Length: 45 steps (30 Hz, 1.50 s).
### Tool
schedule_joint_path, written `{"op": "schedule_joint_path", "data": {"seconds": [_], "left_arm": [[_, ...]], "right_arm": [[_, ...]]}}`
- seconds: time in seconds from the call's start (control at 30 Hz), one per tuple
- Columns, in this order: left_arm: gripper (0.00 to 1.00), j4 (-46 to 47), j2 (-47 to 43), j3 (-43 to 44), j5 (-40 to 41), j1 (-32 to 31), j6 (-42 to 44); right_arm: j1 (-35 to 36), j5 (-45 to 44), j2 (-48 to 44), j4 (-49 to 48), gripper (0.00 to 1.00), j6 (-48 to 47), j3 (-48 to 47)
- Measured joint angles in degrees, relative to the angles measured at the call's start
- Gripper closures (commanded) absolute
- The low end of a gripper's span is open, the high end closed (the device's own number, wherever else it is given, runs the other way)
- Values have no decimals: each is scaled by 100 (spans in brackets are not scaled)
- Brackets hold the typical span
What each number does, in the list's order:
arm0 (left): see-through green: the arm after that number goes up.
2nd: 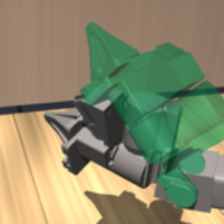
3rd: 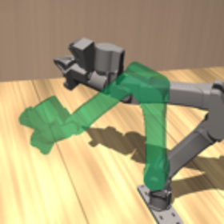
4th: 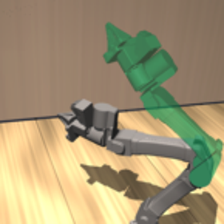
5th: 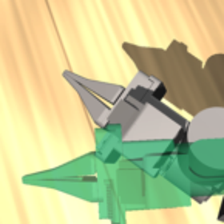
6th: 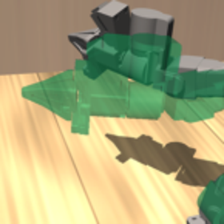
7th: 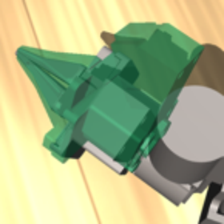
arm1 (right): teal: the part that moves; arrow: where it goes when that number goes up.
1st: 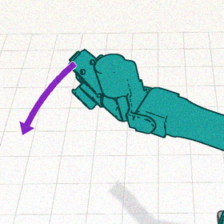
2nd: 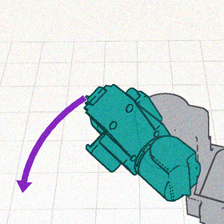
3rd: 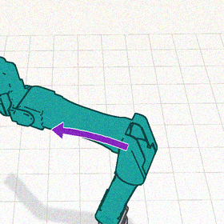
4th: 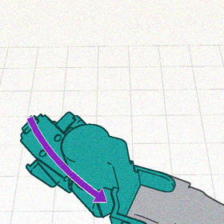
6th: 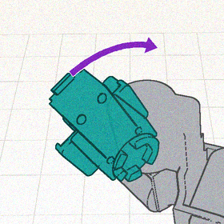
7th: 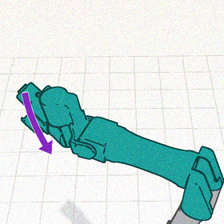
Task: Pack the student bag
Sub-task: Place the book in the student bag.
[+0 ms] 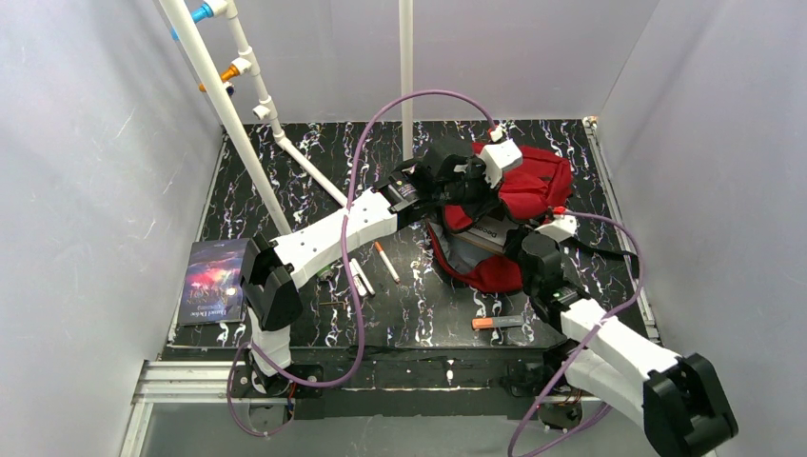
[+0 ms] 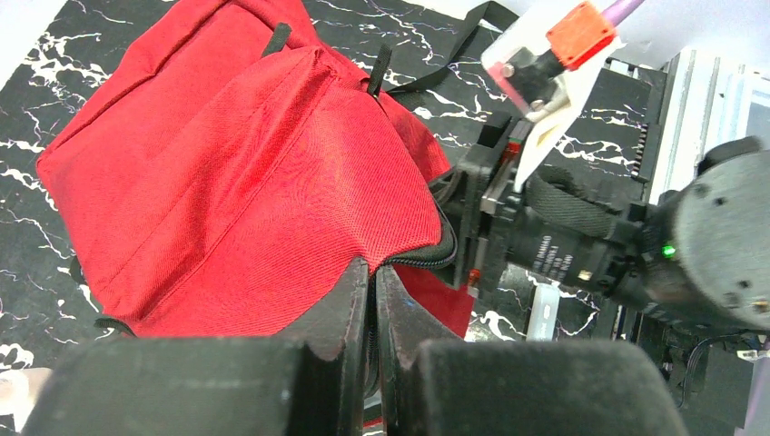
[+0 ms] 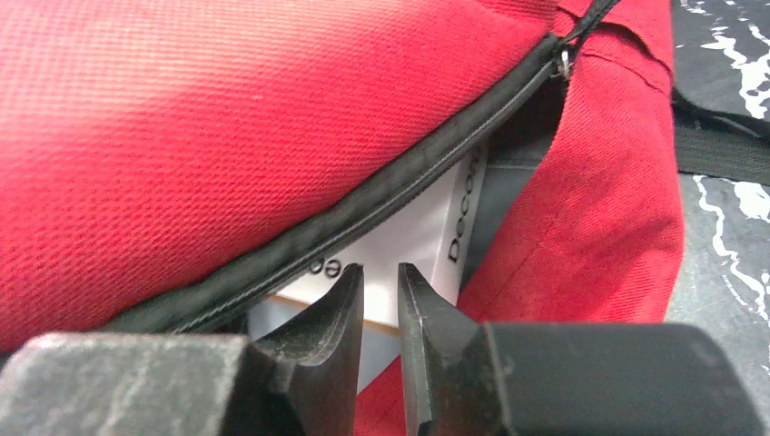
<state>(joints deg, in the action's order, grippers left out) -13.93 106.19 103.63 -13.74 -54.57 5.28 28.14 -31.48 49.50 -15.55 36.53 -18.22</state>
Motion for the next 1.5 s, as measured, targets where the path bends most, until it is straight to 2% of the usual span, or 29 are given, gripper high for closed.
{"op": "schedule_joint_path", "data": {"seconds": [0.1, 0.2, 0.4, 0.5, 0.57, 0.7, 0.87, 1.03, 1.2, 1.3, 1.4, 1.5], "left_arm": [[100, 0, 0, 0, 0, 0, -2], [100, -2, 0, 0, 0, 0, 4], [100, -52, 0, 0, 0, 0, 81], [100, -85, 0, 0, 0, 0, 114], [100, -103, 0, 0, -2, 0, 111], [100, -107, 0, 2, -9, 0, 103], [100, -111, 0, 7, -50, 0, 22], [100, -136, 2, 59, -61, 2, -63], [100, -136, 2, 63, -59, 2, -144], [100, -144, 2, 63, -44, 2, -146], [100, -181, 2, 63, -17, 2, -120], [100, -223, 2, 63, 0, 2, -61]], "right_arm": [[-2, -260, 442, -310, 77, -151, -2], [-2, -192, 363, -48, 74, -168, -15], [-2, 402, -1248, 1228, 69, 308, 20], [-2, 546, -1816, 1495, 73, 564, 240], [-2, 540, -1832, 1532, 78, 710, 457], [-2, 457, -1207, 1272, 85, 857, 774], [-2, 286, 282, 190, 85, 822, 767], [-20, -216, 1204, -938, 85, 605, 535], [-365, -566, 1993, -2057, 84, 439, 138], [-535, -573, 2144, -2361, 84, 334, 2], [-566, -321, 1840, -1932, 79, 326, -76], [-566, 195, 1060, -1193, 79, 337, -74]]}}
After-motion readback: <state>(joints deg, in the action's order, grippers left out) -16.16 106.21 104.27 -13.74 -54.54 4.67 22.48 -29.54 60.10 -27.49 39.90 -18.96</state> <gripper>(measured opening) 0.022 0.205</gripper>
